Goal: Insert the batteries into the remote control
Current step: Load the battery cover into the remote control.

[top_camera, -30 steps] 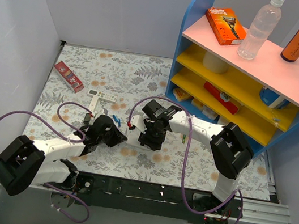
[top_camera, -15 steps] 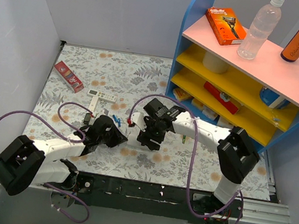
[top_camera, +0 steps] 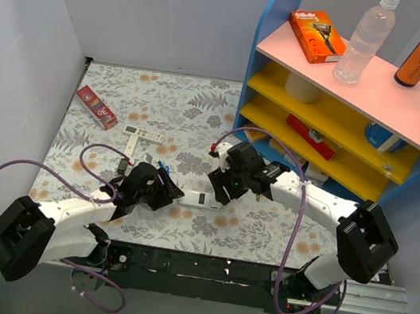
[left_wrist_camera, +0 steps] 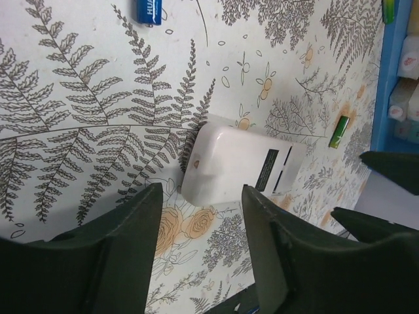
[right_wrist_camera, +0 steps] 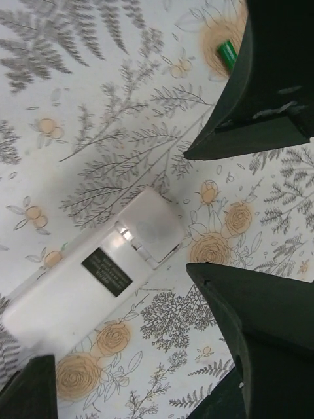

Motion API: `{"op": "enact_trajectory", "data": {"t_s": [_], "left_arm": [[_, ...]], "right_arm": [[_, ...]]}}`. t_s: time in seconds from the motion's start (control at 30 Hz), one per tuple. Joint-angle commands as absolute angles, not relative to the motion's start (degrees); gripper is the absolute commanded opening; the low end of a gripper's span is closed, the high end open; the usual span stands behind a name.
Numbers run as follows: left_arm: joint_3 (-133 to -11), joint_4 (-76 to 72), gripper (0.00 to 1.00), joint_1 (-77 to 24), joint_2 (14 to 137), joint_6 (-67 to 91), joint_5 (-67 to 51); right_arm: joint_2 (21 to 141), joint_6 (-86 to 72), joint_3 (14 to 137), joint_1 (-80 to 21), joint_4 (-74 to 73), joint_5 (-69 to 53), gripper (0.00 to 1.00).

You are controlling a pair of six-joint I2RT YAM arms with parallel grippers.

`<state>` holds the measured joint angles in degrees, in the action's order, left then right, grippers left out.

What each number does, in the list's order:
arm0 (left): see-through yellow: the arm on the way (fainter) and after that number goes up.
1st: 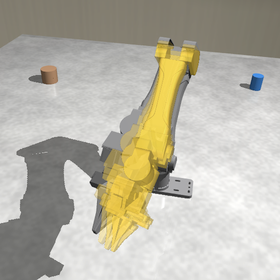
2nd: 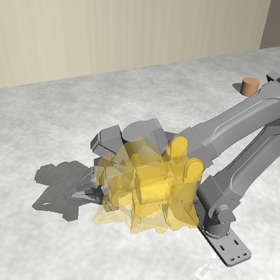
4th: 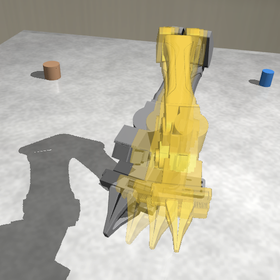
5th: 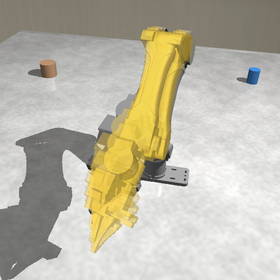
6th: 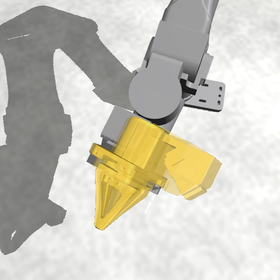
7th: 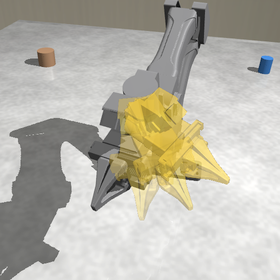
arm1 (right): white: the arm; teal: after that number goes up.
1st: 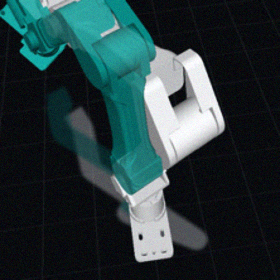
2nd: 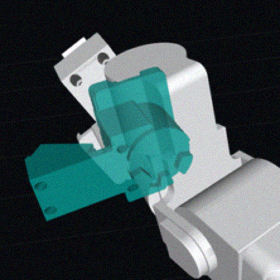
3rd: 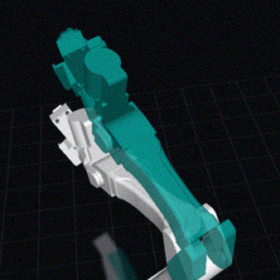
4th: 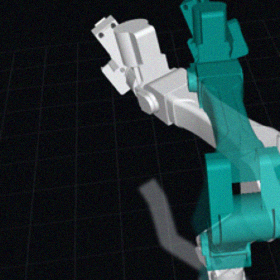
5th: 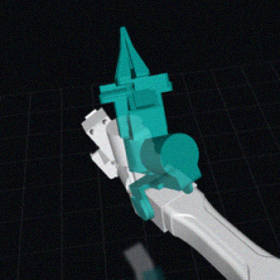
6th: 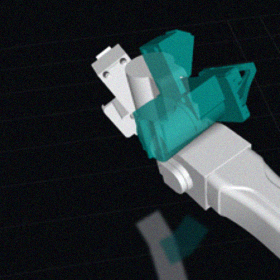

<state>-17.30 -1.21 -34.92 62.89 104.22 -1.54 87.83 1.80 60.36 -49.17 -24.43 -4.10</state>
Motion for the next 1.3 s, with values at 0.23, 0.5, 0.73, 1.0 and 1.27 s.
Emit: {"op": "enact_trajectory", "data": {"t_s": [0.23, 0.5, 0.73, 1.0, 1.27], "left_arm": [[-21.3, 2.2, 0.55, -35.2, 63.5, 100.0, 1.1], [-22.9, 1.8, 0.52, -35.2, 66.6, 97.7, 0.3], [-23.0, 1.6, 0.48, -35.2, 68.6, 97.2, -1.7], [-22.7, 1.1, 0.45, -35.2, 69.5, 97.3, -2.5], [-22.2, 0.8, 0.45, -35.2, 69.7, 97.4, -3.1]], "right_arm": [[80.4, -23.6, 46.0, -47.6, -3.8, -0.2, 0.64], [80.2, -28.4, 41.7, -46.9, 1.4, -0.2, 0.58], [82.4, -29.0, 41.5, -46.9, 2.5, -0.2, 0.56], [83.7, -29.0, 41.4, -47.0, 2.4, 3.3, 0.55], [85.7, -29.4, 41.5, -46.9, 3.3, 2.2, 0.54]]}}
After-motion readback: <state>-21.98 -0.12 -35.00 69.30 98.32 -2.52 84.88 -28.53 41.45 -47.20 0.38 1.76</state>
